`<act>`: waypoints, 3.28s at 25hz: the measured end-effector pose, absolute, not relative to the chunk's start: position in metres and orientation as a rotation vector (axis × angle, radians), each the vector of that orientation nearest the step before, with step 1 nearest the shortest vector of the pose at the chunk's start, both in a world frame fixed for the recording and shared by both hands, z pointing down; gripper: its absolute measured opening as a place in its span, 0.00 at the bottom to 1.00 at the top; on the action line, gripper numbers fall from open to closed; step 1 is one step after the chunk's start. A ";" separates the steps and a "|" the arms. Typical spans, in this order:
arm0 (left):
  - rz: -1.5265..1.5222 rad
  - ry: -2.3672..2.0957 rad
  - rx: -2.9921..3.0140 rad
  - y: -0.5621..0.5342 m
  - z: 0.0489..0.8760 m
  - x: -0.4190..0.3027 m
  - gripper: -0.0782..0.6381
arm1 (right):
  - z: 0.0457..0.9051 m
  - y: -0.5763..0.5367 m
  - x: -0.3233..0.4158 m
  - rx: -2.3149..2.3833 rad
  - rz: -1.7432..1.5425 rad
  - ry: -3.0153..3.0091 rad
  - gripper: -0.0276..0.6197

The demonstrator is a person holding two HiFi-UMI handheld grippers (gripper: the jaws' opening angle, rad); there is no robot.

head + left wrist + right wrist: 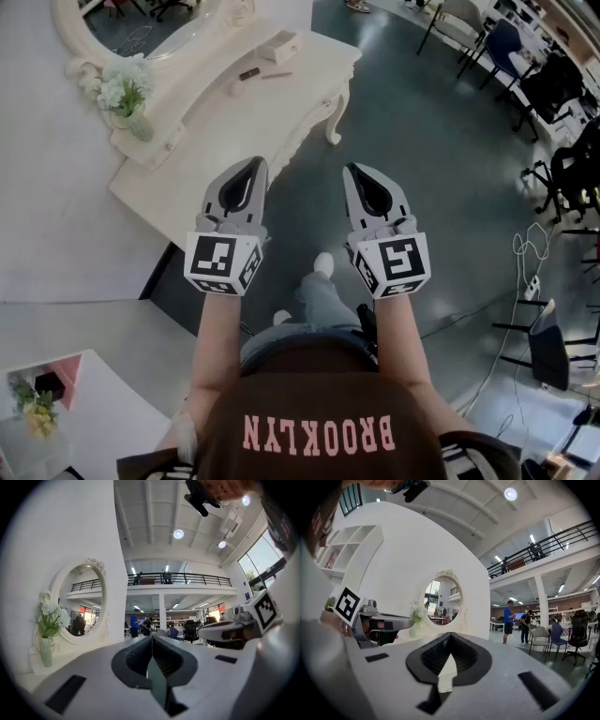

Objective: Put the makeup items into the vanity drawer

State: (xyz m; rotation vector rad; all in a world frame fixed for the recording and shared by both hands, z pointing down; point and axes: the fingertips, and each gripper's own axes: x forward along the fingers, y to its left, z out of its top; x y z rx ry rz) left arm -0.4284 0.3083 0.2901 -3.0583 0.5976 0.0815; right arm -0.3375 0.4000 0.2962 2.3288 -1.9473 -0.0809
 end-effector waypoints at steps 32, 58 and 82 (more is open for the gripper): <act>0.024 0.750 -3.015 0.185 0.299 -0.220 0.12 | 0.306 0.279 -0.122 2.251 -0.035 -2.100 0.04; 0.021 1.094 -3.098 -0.085 0.338 -0.079 0.12 | 0.327 0.021 0.049 2.049 0.047 -2.175 0.04; -0.077 1.637 -2.919 -0.174 0.379 -0.090 0.12 | 0.358 -0.130 0.090 1.722 0.134 -2.424 0.04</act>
